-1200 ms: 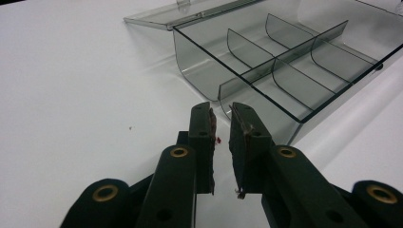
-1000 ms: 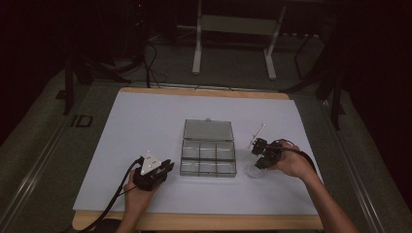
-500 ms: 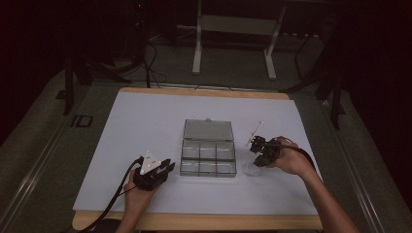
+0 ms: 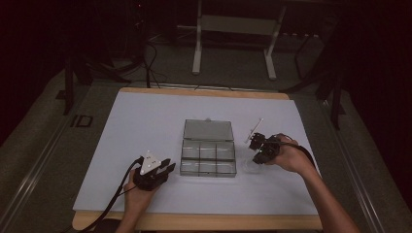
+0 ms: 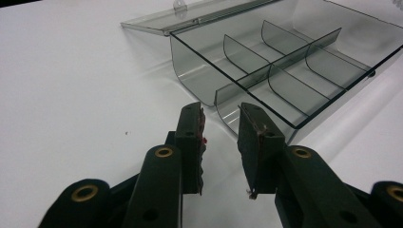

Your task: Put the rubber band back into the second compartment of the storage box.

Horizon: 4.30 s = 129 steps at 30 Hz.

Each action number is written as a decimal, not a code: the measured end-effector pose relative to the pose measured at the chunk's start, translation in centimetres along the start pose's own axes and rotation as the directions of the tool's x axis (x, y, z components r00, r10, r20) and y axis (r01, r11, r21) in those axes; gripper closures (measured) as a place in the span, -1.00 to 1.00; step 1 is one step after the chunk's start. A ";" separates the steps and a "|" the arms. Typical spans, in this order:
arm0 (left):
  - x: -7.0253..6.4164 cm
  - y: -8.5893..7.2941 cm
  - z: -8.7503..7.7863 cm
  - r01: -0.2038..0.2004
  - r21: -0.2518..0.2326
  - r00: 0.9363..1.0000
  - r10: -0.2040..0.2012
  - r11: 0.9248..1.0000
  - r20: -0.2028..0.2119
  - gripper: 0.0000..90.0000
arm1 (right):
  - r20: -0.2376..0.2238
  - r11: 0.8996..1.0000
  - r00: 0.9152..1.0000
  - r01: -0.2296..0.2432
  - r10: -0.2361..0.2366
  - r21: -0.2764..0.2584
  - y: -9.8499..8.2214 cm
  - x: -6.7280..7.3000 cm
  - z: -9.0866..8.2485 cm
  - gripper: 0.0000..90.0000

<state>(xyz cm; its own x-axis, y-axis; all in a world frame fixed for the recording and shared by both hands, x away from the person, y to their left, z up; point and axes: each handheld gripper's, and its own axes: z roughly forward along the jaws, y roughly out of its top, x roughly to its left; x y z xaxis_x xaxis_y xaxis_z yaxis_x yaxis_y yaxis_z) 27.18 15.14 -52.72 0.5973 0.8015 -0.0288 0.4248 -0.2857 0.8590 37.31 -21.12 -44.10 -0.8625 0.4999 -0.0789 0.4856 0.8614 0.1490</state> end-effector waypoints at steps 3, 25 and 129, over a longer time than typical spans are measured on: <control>0.0 0.0 0.0 0.000 0.000 1.000 0.000 1.000 0.000 0.57 | 0.000 1.000 1.000 -0.002 0.002 -0.006 0.1 0.0 -0.2 0.83; -0.1 0.0 0.1 -0.005 0.003 1.000 0.005 1.000 -0.002 0.54 | 0.011 0.999 1.000 0.015 -0.014 -0.032 1.4 0.2 -1.5 0.83; -0.1 -0.1 0.0 -0.019 0.010 1.000 0.020 1.000 -0.002 0.55 | -0.018 0.994 0.996 0.086 -0.087 -0.067 8.1 1.7 -1.1 0.83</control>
<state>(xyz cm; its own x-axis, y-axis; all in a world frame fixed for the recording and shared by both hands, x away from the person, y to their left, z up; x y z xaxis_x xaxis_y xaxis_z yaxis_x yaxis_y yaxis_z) 27.13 15.07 -52.78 0.6043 0.7967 -0.0112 0.4198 -0.3064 0.8543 39.60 -13.44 -41.90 -0.9041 0.4209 -0.0737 0.3990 0.8933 0.2071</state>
